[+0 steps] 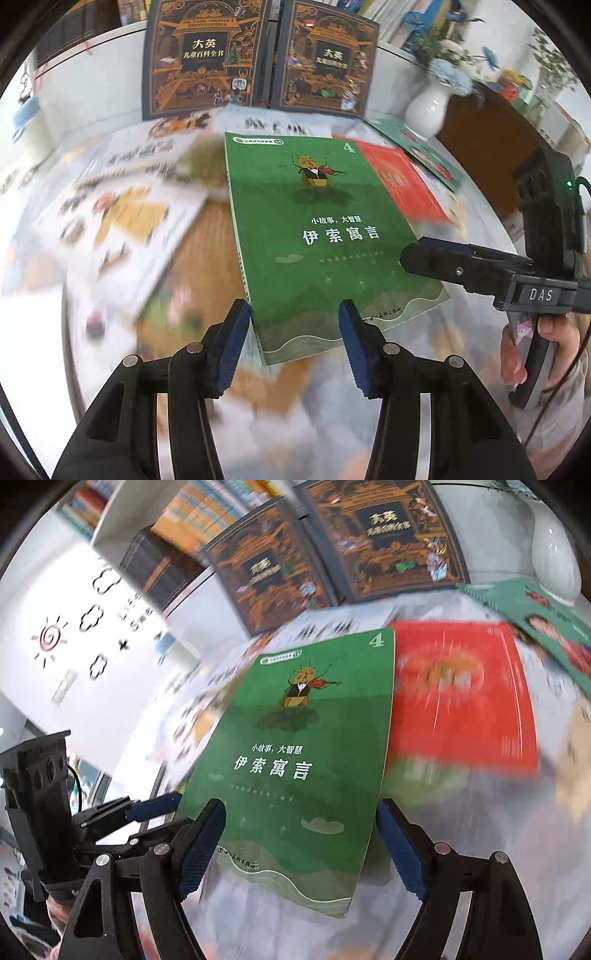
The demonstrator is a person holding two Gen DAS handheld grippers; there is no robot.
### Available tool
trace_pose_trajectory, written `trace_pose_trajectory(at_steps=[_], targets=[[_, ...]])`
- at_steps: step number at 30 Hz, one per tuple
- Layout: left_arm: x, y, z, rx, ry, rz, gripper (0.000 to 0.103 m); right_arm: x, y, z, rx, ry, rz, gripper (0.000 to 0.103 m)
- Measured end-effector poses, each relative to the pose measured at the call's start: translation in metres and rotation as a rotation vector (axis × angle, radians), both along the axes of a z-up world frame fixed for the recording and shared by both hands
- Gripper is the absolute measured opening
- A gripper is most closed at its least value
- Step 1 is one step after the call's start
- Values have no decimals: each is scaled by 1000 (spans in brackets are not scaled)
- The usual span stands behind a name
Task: Organize books
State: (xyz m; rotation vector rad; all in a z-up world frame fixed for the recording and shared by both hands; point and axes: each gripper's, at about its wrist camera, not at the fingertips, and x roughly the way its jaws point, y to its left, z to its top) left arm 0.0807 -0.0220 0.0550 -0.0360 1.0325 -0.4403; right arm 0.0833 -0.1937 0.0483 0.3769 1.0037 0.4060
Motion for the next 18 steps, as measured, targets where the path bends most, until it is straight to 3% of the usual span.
trace_pose_trajectory(at_steps=[6, 9, 13, 15, 18], targets=[[-96, 26, -30, -40, 107, -42, 47, -99, 29, -20, 23, 119, 112, 85], [-127, 38, -41, -89, 129, -51, 47, -135, 32, -20, 57, 106, 175, 85], [-120, 44, -36, -86, 95, -32, 46, -145, 15, -30, 167, 115, 187, 82], [-105, 45, -43, -88, 127, -18, 38, -141, 3, -35, 243, 124, 171, 76], [-92, 40, -43, -75, 111, -44, 36, -128, -6, -37, 229, 84, 153, 66]])
